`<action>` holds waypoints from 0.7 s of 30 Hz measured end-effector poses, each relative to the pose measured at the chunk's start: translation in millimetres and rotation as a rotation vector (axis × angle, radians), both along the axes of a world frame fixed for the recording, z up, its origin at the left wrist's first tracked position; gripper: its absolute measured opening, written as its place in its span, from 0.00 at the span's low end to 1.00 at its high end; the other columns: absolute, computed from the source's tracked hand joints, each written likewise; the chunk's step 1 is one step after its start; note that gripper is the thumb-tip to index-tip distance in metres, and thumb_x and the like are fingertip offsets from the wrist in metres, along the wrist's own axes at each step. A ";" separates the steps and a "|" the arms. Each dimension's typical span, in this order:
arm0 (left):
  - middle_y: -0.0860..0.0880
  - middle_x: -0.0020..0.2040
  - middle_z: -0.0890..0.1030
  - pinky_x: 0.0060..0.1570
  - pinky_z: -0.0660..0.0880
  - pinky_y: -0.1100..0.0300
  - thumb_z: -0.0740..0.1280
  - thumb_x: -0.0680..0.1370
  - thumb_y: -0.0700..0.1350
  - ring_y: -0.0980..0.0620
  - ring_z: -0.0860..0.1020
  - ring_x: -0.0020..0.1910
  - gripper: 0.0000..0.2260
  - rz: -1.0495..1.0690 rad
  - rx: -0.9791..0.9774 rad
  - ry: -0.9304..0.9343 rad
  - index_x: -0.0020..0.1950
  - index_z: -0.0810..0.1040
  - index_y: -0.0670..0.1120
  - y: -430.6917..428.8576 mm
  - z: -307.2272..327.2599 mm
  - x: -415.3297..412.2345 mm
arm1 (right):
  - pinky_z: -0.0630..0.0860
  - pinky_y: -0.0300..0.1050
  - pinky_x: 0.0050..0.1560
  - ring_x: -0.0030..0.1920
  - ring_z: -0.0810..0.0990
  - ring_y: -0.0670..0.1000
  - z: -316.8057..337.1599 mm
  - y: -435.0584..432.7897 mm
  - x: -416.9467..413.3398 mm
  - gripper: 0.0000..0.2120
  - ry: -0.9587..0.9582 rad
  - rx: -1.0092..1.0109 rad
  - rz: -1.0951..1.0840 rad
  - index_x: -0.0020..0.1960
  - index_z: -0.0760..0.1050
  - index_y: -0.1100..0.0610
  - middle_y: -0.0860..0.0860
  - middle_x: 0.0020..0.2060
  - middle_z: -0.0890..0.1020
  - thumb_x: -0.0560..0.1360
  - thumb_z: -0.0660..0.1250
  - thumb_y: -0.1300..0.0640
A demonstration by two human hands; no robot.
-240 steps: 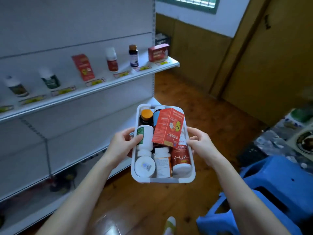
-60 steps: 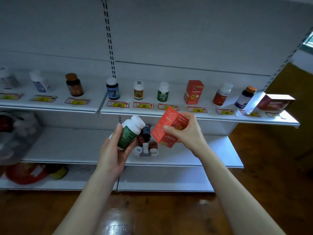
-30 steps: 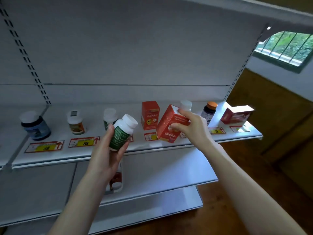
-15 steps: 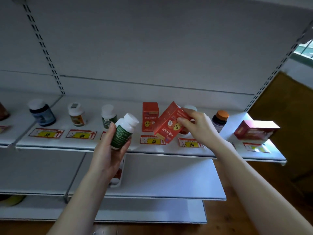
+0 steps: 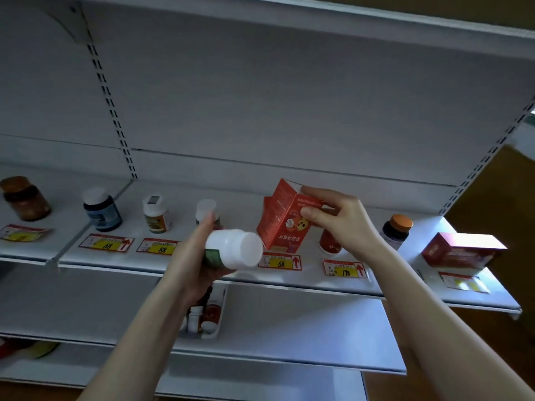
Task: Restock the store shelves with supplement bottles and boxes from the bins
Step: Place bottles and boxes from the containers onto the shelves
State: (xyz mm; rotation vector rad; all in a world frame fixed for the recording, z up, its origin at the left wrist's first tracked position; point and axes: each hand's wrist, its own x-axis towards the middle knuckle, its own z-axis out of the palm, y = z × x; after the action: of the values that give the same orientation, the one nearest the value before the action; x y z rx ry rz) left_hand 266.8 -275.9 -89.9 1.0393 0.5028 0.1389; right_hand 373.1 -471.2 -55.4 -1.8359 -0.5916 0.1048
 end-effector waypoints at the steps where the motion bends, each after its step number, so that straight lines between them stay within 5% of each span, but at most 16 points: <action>1: 0.43 0.39 0.79 0.28 0.76 0.60 0.63 0.76 0.54 0.49 0.78 0.35 0.13 -0.023 0.129 0.014 0.42 0.76 0.45 2.0 2.8 1.1 | 0.78 0.44 0.56 0.49 0.81 0.44 2.2 3.9 1.3 0.17 0.009 -0.013 0.023 0.56 0.74 0.46 0.45 0.49 0.81 0.71 0.70 0.61; 5: 0.48 0.49 0.80 0.34 0.75 0.60 0.70 0.68 0.59 0.52 0.79 0.41 0.19 -0.154 0.495 -0.056 0.53 0.77 0.49 4.7 21.7 5.7 | 0.76 0.45 0.57 0.51 0.80 0.45 16.1 20.7 6.4 0.17 -0.070 -0.215 0.137 0.58 0.75 0.46 0.44 0.52 0.80 0.71 0.71 0.58; 8: 0.57 0.51 0.76 0.36 0.72 0.65 0.68 0.64 0.59 0.59 0.78 0.45 0.28 -0.226 0.581 -0.094 0.63 0.68 0.58 3.0 34.0 9.7 | 0.73 0.38 0.57 0.54 0.77 0.43 25.4 40.0 4.1 0.19 -0.207 -0.393 0.225 0.61 0.76 0.53 0.45 0.54 0.78 0.71 0.71 0.57; 11: 0.52 0.52 0.78 0.36 0.75 0.65 0.71 0.66 0.55 0.56 0.79 0.46 0.23 -0.166 0.588 -0.126 0.60 0.70 0.57 5.4 36.6 14.0 | 0.72 0.30 0.53 0.52 0.76 0.41 27.7 53.8 -0.5 0.19 -0.232 -0.343 0.226 0.61 0.74 0.53 0.45 0.53 0.77 0.71 0.71 0.58; 16: 0.46 0.50 0.81 0.31 0.78 0.58 0.66 0.74 0.51 0.51 0.81 0.39 0.18 -0.063 0.298 -0.106 0.61 0.73 0.46 13.5 28.2 16.6 | 0.76 0.30 0.50 0.48 0.78 0.38 23.8 57.6 -4.7 0.18 0.006 0.005 0.112 0.61 0.71 0.56 0.47 0.50 0.78 0.72 0.68 0.64; 21: 0.49 0.31 0.83 0.25 0.77 0.62 0.62 0.77 0.54 0.53 0.81 0.28 0.12 -0.023 -0.204 -0.115 0.47 0.76 0.46 12.9 24.9 23.0 | 0.77 0.45 0.54 0.50 0.80 0.47 12.3 47.8 0.2 0.20 0.303 0.018 -0.080 0.59 0.73 0.56 0.49 0.49 0.81 0.71 0.69 0.48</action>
State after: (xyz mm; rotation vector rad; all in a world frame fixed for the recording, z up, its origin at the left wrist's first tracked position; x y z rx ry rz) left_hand 289.9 -263.0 -64.9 0.8327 0.3914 0.1235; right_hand 373.3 -423.4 -43.1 -1.7795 -0.3054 0.3169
